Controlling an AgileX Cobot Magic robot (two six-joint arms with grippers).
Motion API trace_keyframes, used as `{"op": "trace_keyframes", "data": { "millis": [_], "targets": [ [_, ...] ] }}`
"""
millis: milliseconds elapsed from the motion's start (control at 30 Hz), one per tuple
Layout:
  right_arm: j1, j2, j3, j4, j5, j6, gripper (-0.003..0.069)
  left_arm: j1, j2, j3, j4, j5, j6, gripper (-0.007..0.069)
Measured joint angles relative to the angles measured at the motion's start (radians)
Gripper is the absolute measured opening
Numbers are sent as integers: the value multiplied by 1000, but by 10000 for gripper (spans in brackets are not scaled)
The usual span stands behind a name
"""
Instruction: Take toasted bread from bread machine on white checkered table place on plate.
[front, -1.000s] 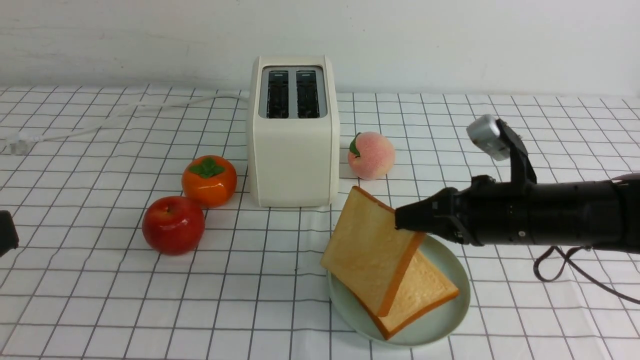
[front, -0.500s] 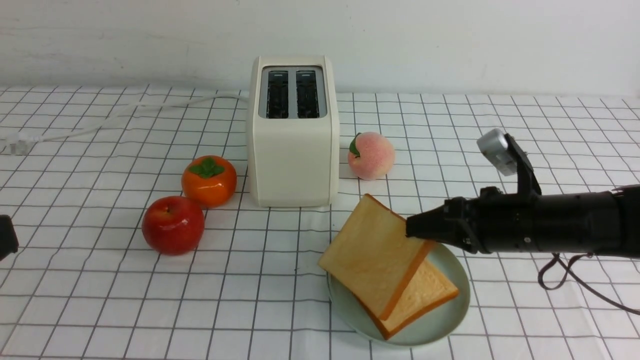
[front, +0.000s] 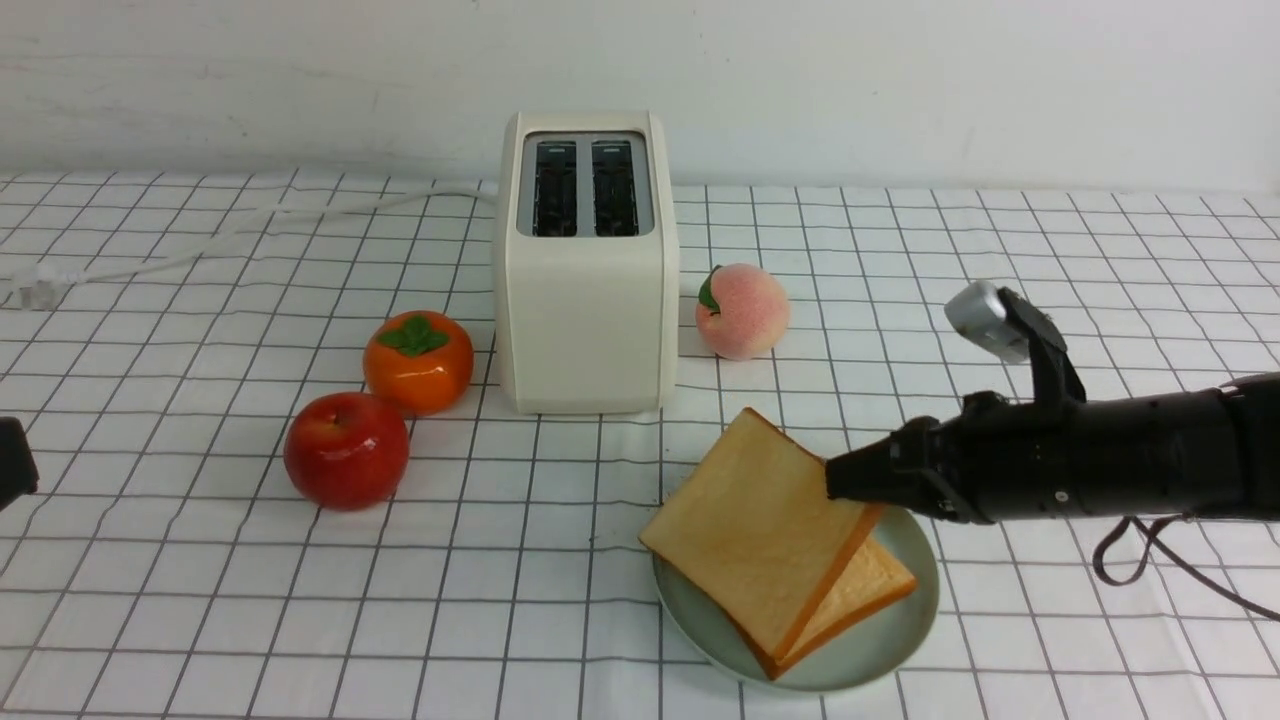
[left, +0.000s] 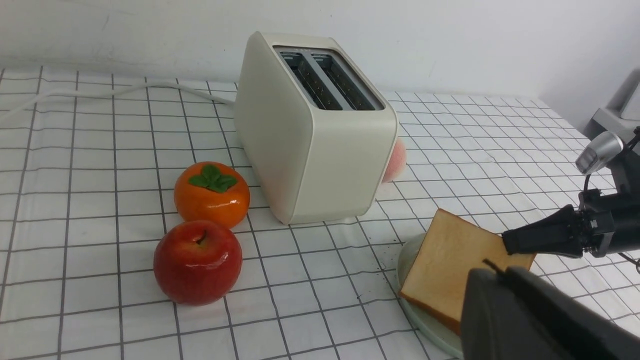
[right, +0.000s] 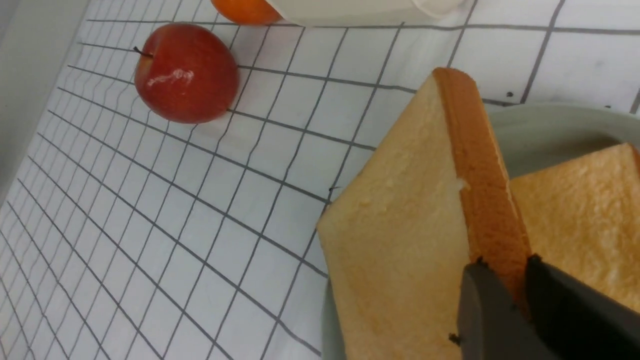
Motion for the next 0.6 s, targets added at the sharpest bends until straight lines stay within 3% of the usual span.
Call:
{"op": "trace_keyframes", "data": {
  "millis": [100, 233, 333, 400, 500, 600],
  "targets": [
    [0, 0, 0, -9, -27, 0, 171, 0, 0, 0, 0, -2, 0, 5],
    [0, 0, 0, -15, -76, -4, 340, 0, 0, 0, 0, -2, 0, 5],
    [0, 0, 0, -16, -94, -4, 414, 0, 0, 0, 0, -2, 0, 5],
    [0, -9, 0, -30, -142, -4, 501, 0, 0, 0, 0, -2, 0, 5],
    [0, -49, 0, -79, -194, -4, 549, 0, 0, 0, 0, -2, 0, 5],
    [0, -109, 0, -127, -201, 12, 551, 0, 0, 0, 0, -2, 0, 5]
  ]
}}
